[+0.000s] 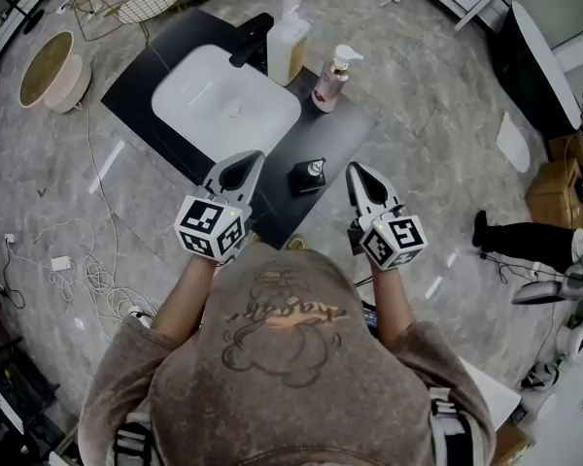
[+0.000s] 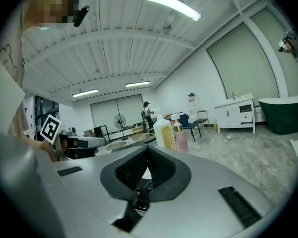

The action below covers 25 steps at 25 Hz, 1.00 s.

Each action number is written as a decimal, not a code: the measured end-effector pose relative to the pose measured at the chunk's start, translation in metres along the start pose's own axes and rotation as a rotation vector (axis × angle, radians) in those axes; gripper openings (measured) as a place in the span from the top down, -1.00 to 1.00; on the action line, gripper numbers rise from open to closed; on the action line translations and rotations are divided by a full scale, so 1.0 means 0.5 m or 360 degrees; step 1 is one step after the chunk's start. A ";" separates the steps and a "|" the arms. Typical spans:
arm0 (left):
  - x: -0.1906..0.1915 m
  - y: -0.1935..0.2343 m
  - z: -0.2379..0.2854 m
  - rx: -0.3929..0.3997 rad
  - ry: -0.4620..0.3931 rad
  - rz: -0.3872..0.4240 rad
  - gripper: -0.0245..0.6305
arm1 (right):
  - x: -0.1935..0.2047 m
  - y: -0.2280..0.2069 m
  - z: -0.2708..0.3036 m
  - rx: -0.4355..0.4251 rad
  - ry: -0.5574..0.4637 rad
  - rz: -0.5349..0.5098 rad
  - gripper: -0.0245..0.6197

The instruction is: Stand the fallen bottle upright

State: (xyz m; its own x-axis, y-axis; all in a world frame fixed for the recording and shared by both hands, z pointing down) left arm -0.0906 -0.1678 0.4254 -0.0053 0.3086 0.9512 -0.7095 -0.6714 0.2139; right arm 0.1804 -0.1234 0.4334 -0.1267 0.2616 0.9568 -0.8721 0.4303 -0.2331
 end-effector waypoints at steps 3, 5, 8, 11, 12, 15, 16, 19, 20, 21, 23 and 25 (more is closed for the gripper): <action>0.006 -0.001 -0.003 -0.0010 -0.0016 0.0006 0.87 | 0.005 0.009 -0.006 0.0034 -0.0012 -0.0065 0.92; 0.011 -0.002 -0.006 -0.0014 -0.0028 0.0018 0.87 | 0.008 0.014 -0.011 0.0055 -0.0017 -0.0103 0.92; 0.018 -0.006 -0.009 -0.0014 -0.0035 0.0033 0.87 | 0.012 0.020 -0.017 0.0086 -0.0027 -0.0147 0.92; 0.029 -0.007 -0.012 -0.0021 -0.0039 0.0036 0.87 | 0.023 0.021 -0.019 0.0102 -0.0019 -0.0171 0.92; 0.033 -0.007 -0.014 -0.0025 -0.0038 0.0038 0.87 | 0.028 0.020 -0.019 0.0107 -0.0015 -0.0170 0.92; 0.047 -0.006 -0.017 -0.0038 -0.0033 0.0049 0.87 | 0.042 0.018 -0.023 0.0124 -0.0003 -0.0166 0.92; 0.050 -0.005 -0.018 -0.0040 -0.0033 0.0049 0.87 | 0.046 0.019 -0.024 0.0126 0.0000 -0.0165 0.92; 0.061 -0.003 -0.022 -0.0044 -0.0044 0.0040 0.87 | 0.056 0.019 -0.026 0.0126 0.0014 -0.0167 0.92; 0.065 -0.003 -0.022 -0.0044 -0.0046 0.0037 0.87 | 0.060 0.019 -0.026 0.0125 0.0017 -0.0165 0.92; 0.068 -0.002 -0.022 -0.0046 -0.0047 0.0036 0.87 | 0.064 0.018 -0.026 0.0123 0.0019 -0.0161 0.92; 0.073 -0.001 -0.021 -0.0050 -0.0047 0.0033 0.87 | 0.068 0.017 -0.026 0.0117 0.0021 -0.0156 0.92; 0.074 -0.002 -0.020 -0.0053 -0.0045 0.0030 0.87 | 0.069 0.017 -0.025 0.0108 0.0023 -0.0158 0.92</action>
State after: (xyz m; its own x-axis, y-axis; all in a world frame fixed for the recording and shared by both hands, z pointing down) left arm -0.0970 -0.1489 0.4584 0.0007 0.2767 0.9610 -0.7327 -0.6539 0.1888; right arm 0.1748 -0.1000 0.4620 -0.0316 0.2330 0.9720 -0.9101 0.3953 -0.1243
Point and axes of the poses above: the fingertips, and each gripper's own axes: z forward along the fingers, y to its left, x out of its underside, the point moved 9 cm from there along -z, backward along the fingers, and after that the axes turned 1 degree about y, right-handed, at the moved point
